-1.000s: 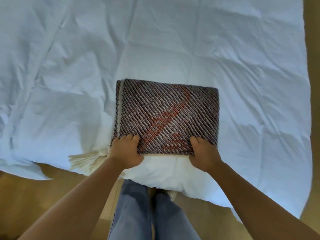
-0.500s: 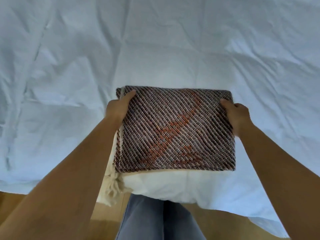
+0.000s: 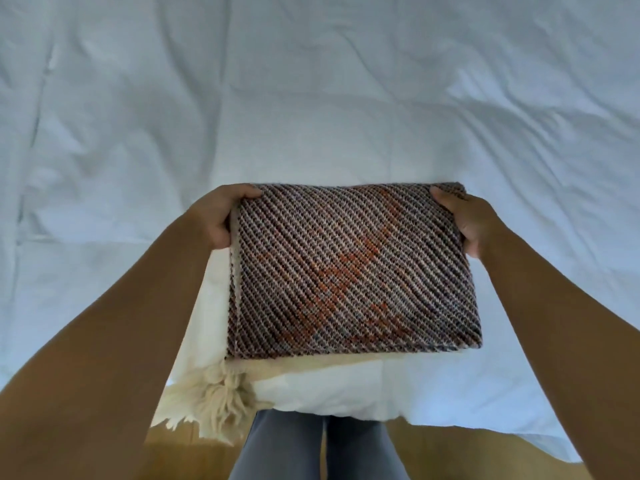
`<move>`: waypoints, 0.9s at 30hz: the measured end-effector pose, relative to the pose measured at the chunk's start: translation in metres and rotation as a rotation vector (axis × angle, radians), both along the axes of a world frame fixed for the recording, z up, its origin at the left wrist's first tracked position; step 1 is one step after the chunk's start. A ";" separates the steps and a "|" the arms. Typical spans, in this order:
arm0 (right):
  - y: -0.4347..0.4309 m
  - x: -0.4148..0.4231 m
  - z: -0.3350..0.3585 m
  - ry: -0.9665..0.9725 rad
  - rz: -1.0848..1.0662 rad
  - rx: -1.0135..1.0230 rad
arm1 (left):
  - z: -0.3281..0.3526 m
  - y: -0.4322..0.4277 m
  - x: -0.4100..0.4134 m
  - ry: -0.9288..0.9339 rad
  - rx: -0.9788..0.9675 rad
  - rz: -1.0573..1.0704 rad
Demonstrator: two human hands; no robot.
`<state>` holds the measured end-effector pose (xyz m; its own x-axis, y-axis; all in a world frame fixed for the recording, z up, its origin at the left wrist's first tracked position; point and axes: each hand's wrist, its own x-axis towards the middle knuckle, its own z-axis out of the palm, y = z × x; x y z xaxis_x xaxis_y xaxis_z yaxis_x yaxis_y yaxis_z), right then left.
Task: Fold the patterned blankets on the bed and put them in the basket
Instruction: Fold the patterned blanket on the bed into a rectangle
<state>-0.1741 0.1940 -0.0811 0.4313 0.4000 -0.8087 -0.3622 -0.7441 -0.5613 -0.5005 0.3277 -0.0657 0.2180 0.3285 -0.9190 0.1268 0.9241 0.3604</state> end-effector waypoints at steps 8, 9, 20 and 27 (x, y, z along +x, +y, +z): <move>-0.010 -0.017 -0.014 -0.462 -0.018 0.082 | -0.026 -0.029 0.012 0.383 0.391 0.401; -0.010 -0.019 -0.017 -0.540 0.001 0.071 | -0.028 -0.032 0.014 0.455 0.444 0.367; -0.017 -0.153 -0.015 -1.175 1.082 0.245 | -0.034 -0.105 0.058 0.831 1.346 -1.131; -0.063 -0.094 -0.048 -1.112 1.257 -0.082 | -0.062 -0.112 -0.001 0.974 0.983 -1.200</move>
